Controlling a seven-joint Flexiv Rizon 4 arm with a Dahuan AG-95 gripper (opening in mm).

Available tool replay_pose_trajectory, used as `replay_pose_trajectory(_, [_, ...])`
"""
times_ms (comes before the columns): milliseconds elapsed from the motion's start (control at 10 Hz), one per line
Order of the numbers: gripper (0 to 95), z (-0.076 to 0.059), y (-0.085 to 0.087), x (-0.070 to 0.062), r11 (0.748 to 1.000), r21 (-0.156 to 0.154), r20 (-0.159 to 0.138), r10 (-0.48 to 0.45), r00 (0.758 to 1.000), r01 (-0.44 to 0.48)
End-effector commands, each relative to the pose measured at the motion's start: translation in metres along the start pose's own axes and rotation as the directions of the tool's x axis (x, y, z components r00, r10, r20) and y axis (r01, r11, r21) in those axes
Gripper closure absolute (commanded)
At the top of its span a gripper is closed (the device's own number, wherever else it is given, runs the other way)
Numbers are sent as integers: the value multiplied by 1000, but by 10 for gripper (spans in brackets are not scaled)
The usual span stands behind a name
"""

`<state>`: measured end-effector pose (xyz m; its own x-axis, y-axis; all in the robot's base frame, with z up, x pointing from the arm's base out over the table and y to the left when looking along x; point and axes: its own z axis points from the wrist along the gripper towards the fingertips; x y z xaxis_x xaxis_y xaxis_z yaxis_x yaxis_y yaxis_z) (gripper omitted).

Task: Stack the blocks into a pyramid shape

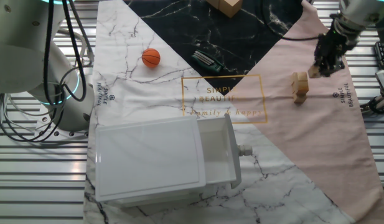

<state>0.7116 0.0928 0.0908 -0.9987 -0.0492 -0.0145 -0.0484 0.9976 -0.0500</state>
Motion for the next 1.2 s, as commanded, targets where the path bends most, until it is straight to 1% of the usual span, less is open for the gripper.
replay_pose_trajectory(100, [950,-2,5,3,1000,-1,-1,8,1000,-8])
replay_pose_trajectory(500, [950,-2,5,3,1000,-7,2,2,1000,-2])
replay_pose_trajectory(700, [950,-2,5,3,1000,-13,-5,-25,1000,25])
replay_pose_trajectory(800, [950,-2,5,3,999,-6,-16,-53,998,53])
replay_pose_trajectory(900, [950,-2,5,3,998,-6,-15,-65,998,65])
replay_pose_trajectory(1000, [950,-2,5,3,997,-10,-17,-74,997,74])
replay_pose_trajectory(1100, [950,-2,5,3,997,-33,-18,-74,997,73])
replay_pose_trajectory(1200, [950,-2,5,3,997,-42,-13,-68,998,67])
